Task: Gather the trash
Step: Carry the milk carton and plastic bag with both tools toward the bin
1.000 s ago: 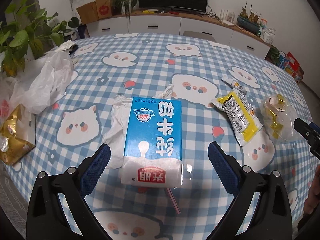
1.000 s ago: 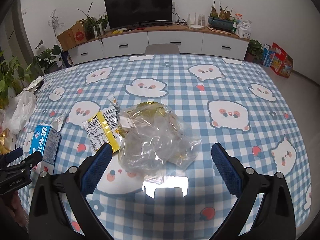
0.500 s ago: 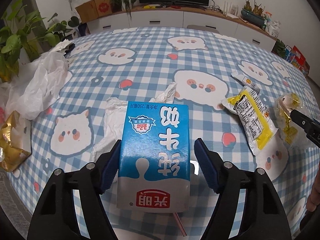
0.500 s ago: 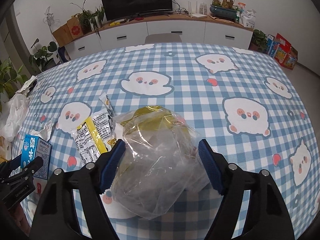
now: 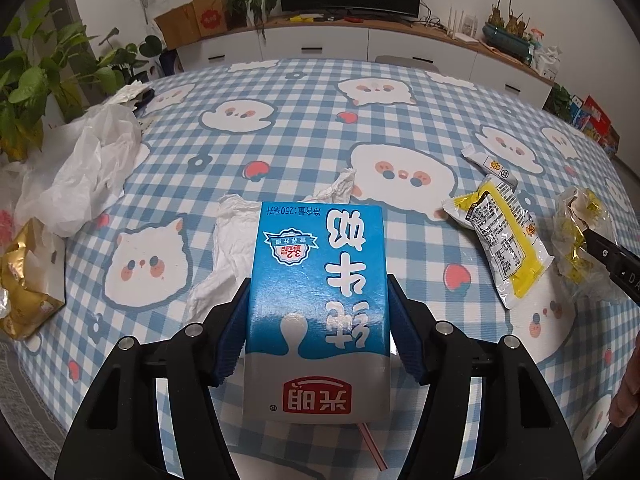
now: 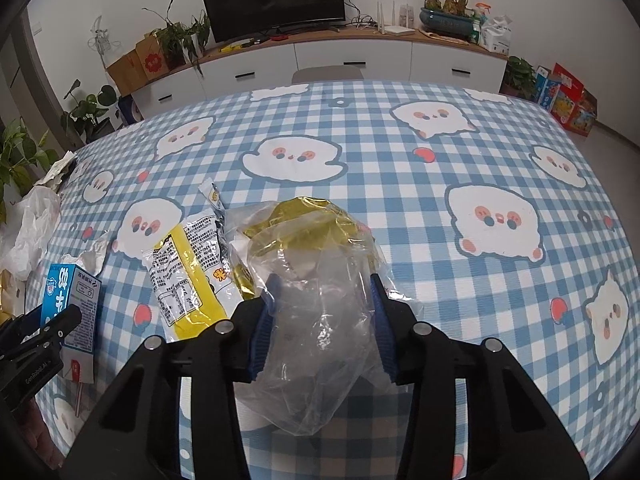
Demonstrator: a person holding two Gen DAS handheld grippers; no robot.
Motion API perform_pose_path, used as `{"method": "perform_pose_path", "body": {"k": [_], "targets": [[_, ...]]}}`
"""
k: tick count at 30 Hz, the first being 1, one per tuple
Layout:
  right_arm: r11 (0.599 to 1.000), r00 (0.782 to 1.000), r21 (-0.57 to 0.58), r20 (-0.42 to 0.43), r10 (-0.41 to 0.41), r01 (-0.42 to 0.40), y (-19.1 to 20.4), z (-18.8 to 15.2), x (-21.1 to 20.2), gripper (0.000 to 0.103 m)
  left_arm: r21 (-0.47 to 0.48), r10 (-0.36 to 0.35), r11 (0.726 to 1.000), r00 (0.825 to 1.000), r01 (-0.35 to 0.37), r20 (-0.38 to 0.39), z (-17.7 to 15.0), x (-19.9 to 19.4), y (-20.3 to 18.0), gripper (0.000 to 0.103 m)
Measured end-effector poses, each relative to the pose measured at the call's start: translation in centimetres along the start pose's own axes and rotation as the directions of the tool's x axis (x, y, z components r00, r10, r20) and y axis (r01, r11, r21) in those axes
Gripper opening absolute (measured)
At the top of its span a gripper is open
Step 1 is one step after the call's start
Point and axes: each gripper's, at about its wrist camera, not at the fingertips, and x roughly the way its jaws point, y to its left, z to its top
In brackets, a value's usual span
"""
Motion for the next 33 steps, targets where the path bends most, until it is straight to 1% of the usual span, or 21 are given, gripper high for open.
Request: {"method": "perform_pose_path", "body": {"k": [6, 12, 20, 23, 33], "targets": [[1.000, 1.000, 0.001, 0.019, -0.014, 0.014, 0.1, -0.5, -1.1, 0.040, -0.007, -0.018, 1.000, 1.000, 0.018, 0.017, -0.1, -1.2, 0.2, 0.062], [1.000, 0.998, 0.008, 0.055, -0.027, 0.026, 0.0, -1.1, -3.3, 0.040, 0.002, -0.046, 0.999, 0.998, 0.046, 0.043, -0.7, -2.6, 0.1, 0.062], [0.999, 0.996, 0.002, 0.074, -0.047, 0.047, 0.0, -2.2, -5.6, 0.040, 0.016, -0.075, 0.997, 0.996, 0.074, 0.058, -2.3, -4.4, 0.0, 0.062], [0.999, 0.996, 0.006, 0.077, -0.046, 0.046, 0.0, -2.6, -6.3, 0.040, 0.028, -0.079, 0.997, 0.995, 0.077, 0.062, -2.9, -5.2, -0.2, 0.062], [0.999, 0.994, -0.013, 0.105, -0.033, 0.035, 0.8, -4.6, -9.2, 0.040, 0.018, -0.099, 0.995, 0.993, 0.098, 0.070, -5.0, -7.6, 0.1, 0.062]]}}
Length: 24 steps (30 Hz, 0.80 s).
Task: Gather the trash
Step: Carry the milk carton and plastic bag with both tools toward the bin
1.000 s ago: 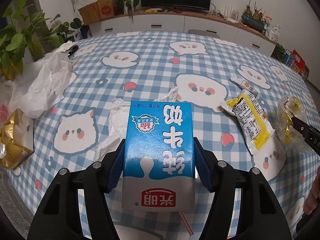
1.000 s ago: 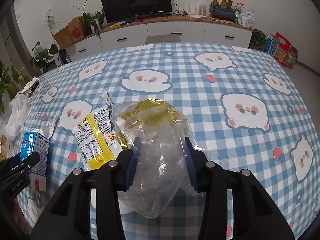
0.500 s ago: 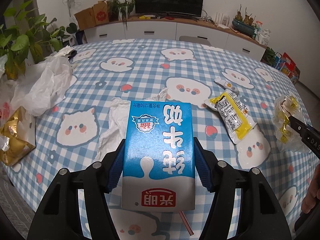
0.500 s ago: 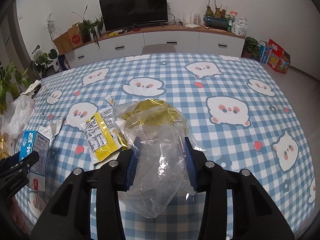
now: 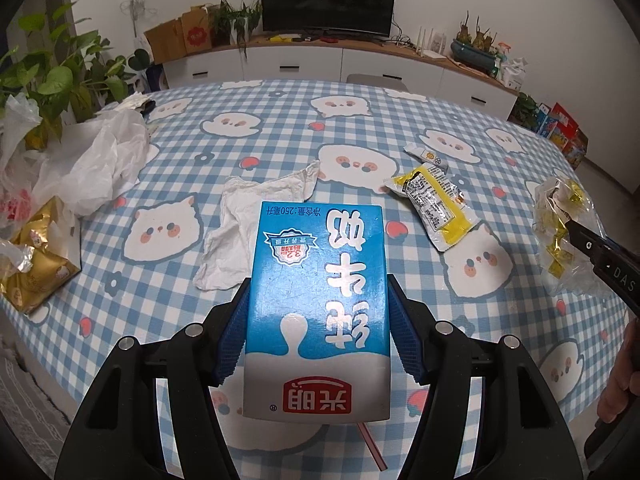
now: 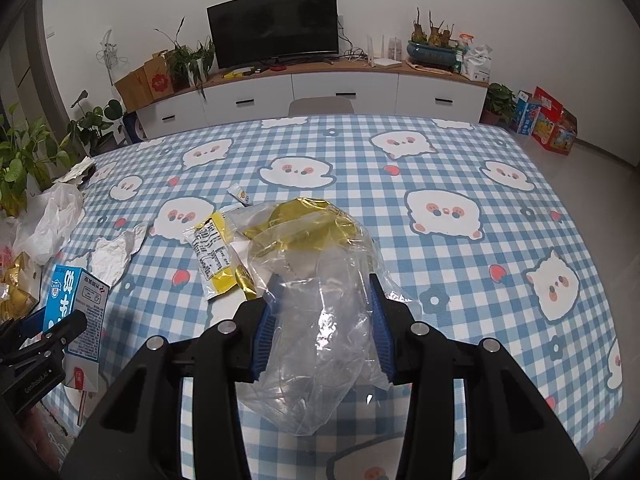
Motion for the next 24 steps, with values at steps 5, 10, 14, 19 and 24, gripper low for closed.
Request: {"method": "perform_pose_path", "body": {"k": [5, 10, 14, 19, 24], "targets": [[1.000, 1.000, -0.001, 0.011, 0.012, -0.012, 0.3, -1.5, -2.0, 0.040, -0.013, -0.010, 1.000, 1.000, 0.010, 0.006, -0.9, -1.6, 0.0, 0.062], [1.000, 0.999, -0.002, 0.027, 0.022, -0.022, 0.6, -3.2, -4.3, 0.040, -0.025, -0.019, 1.000, 1.000, 0.019, 0.012, -2.2, -3.1, -0.1, 0.062], [1.000, 0.999, -0.003, 0.034, 0.028, -0.028, 0.7, -4.5, -5.9, 0.040, -0.029, -0.027, 0.999, 1.000, 0.027, 0.009, -3.5, -3.8, 0.0, 0.062], [1.000, 0.999, -0.010, 0.038, 0.027, -0.027, 0.9, -6.3, -7.5, 0.040, -0.027, -0.040, 0.999, 0.999, 0.041, 0.013, -5.4, -5.1, -0.1, 0.062], [0.999, 0.999, -0.002, 0.034, 0.036, -0.036, 0.8, -8.1, -8.9, 0.040, -0.022, -0.048, 0.999, 0.999, 0.049, 0.012, -7.3, -6.1, -0.3, 0.062]]}}
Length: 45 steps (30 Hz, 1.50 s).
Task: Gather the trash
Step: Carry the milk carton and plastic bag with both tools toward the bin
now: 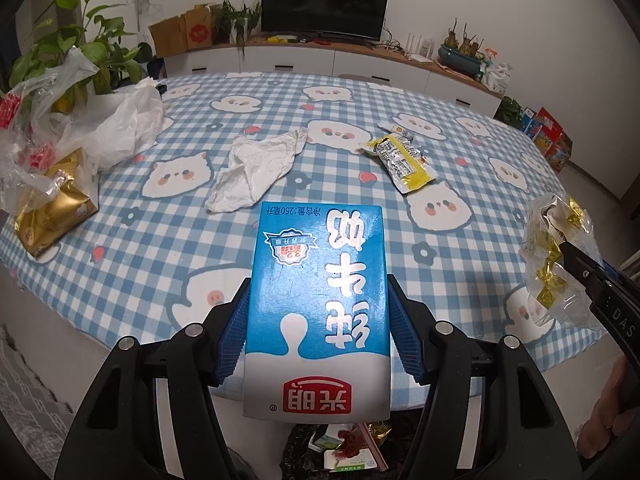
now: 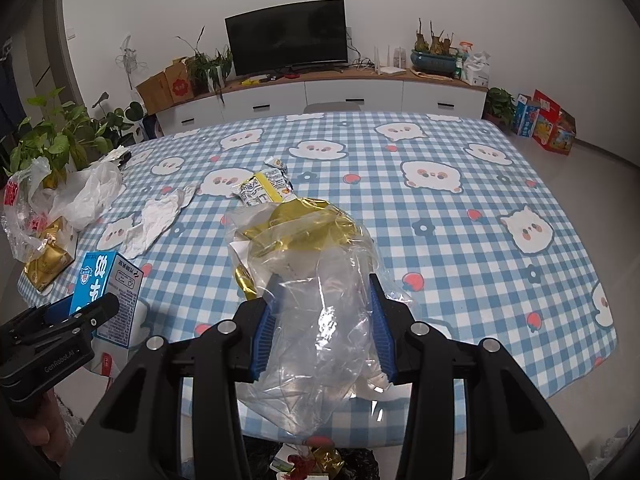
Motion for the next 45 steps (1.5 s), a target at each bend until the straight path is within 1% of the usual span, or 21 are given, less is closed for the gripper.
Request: {"method": "perform_pose_path", "body": {"k": [14, 25, 31, 39, 45], "targets": [[1.000, 1.000, 0.002, -0.007, 0.012, -0.012, 0.4, -4.1, -3.1, 0.040, 0.013, -0.022, 1.000, 1.000, 0.021, 0.018, -4.1, -3.3, -0.2, 0.062], [1.000, 1.000, -0.024, -0.003, 0.005, -0.005, 1.1, -6.7, -5.3, 0.040, -0.013, -0.042, 0.999, 0.999, 0.042, 0.020, -7.0, -5.3, 0.4, 0.062], [1.000, 1.000, -0.017, -0.008, 0.007, -0.007, 1.0, -8.5, -6.4, 0.040, -0.006, -0.046, 0.999, 0.999, 0.046, 0.027, -8.7, -6.4, 0.2, 0.062], [1.000, 1.000, -0.023, -0.023, 0.010, -0.010, 1.4, -10.7, -7.3, 0.040, 0.005, -0.049, 0.999, 0.999, 0.049, 0.008, -11.4, -6.6, 0.3, 0.062], [1.000, 0.998, -0.012, -0.051, 0.022, -0.023, 1.7, -13.3, -7.0, 0.040, 0.009, -0.051, 0.999, 0.999, 0.051, -0.006, -13.7, -6.4, 0.7, 0.062]]}}
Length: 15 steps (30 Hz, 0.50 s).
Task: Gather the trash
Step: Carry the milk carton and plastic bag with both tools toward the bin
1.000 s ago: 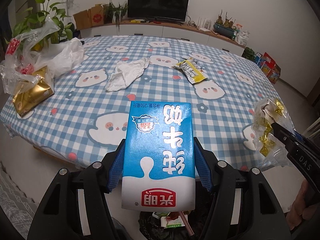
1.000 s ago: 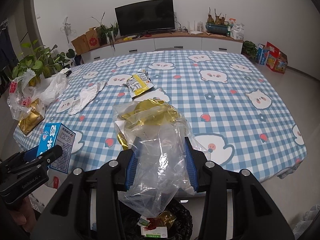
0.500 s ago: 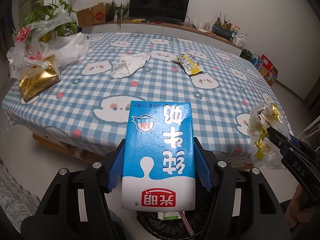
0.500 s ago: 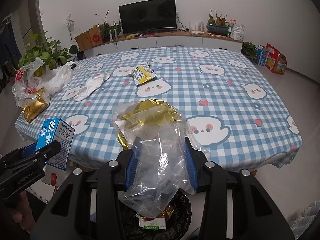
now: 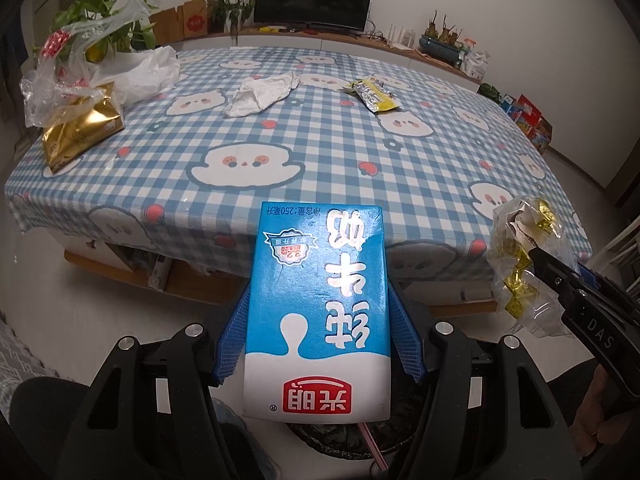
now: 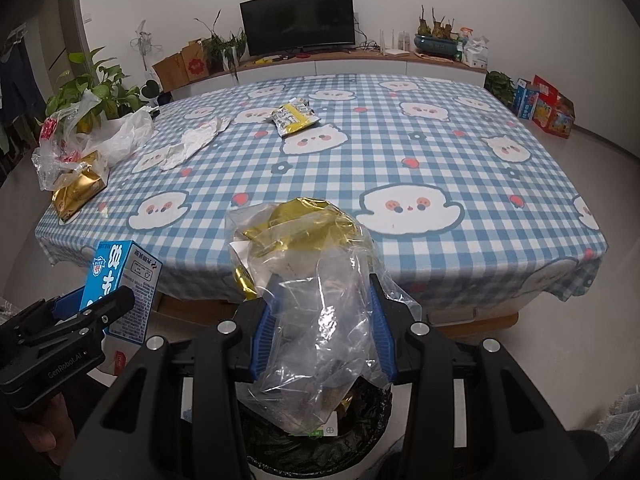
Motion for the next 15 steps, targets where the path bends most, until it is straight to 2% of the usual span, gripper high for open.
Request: {"method": "perform_pose_path", "body": {"k": [15], "targets": [[1.000, 0.994, -0.028, -0.107, 0.003, -0.006, 1.0, -5.4, 3.4, 0.040, -0.020, 0.054, 0.998, 0.996, -0.055, -0.073, -4.7, 2.7, 2.1, 0.062]]}}
